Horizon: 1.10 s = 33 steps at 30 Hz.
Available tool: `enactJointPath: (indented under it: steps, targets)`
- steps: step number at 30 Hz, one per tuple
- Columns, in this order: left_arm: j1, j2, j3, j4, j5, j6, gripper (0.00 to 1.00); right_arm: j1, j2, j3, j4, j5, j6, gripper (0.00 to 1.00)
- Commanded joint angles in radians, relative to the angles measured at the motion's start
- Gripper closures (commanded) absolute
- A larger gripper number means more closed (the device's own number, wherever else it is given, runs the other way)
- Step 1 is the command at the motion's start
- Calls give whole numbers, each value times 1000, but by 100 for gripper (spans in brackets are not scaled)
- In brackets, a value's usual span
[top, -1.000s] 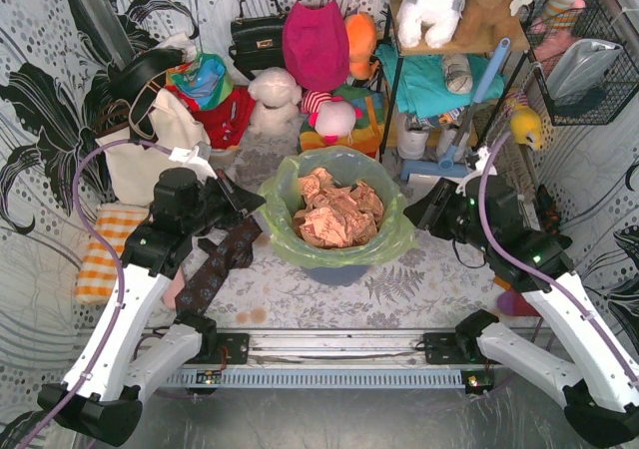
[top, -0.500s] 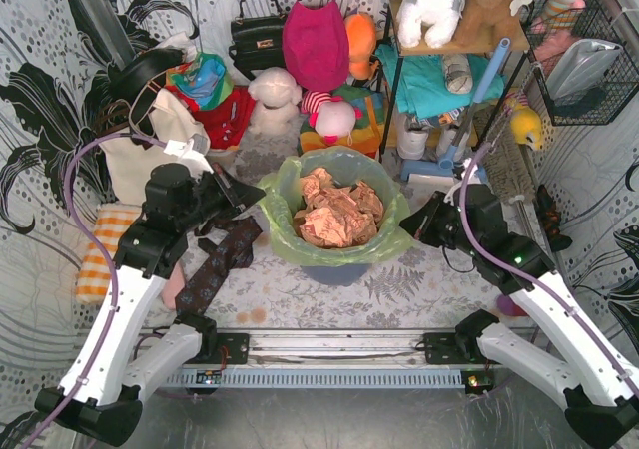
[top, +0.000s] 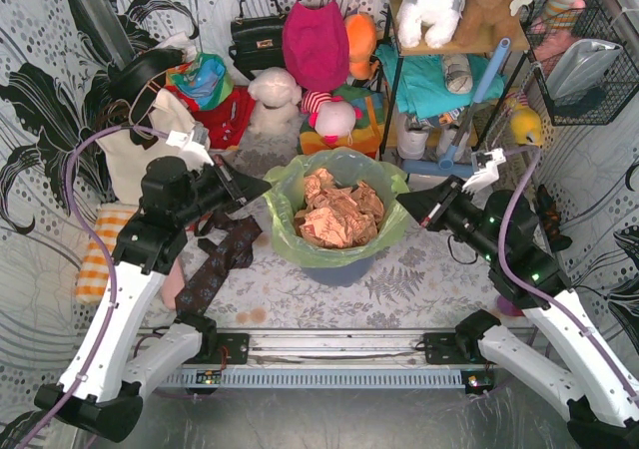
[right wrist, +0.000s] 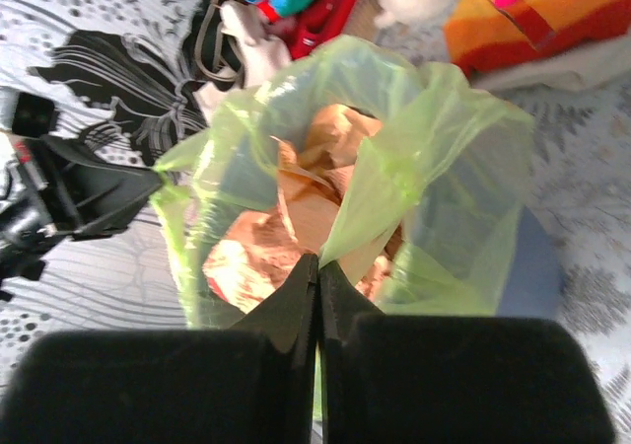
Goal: Tie the trash bag
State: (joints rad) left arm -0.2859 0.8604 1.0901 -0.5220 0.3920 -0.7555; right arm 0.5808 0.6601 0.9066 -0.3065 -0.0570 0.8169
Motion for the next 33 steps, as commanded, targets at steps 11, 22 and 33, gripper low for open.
enactJointPath:
  steps: [11,22,33]
  targets:
    - [4,22,20,277,145,-106,100,-4,125,18,412,-163,39,100]
    - [4,89,89,370,192,-121,100,-4,232,108,523,-197,25,100]
    - [4,181,255,373,219,-88,100,-3,275,214,542,-192,-15,100]
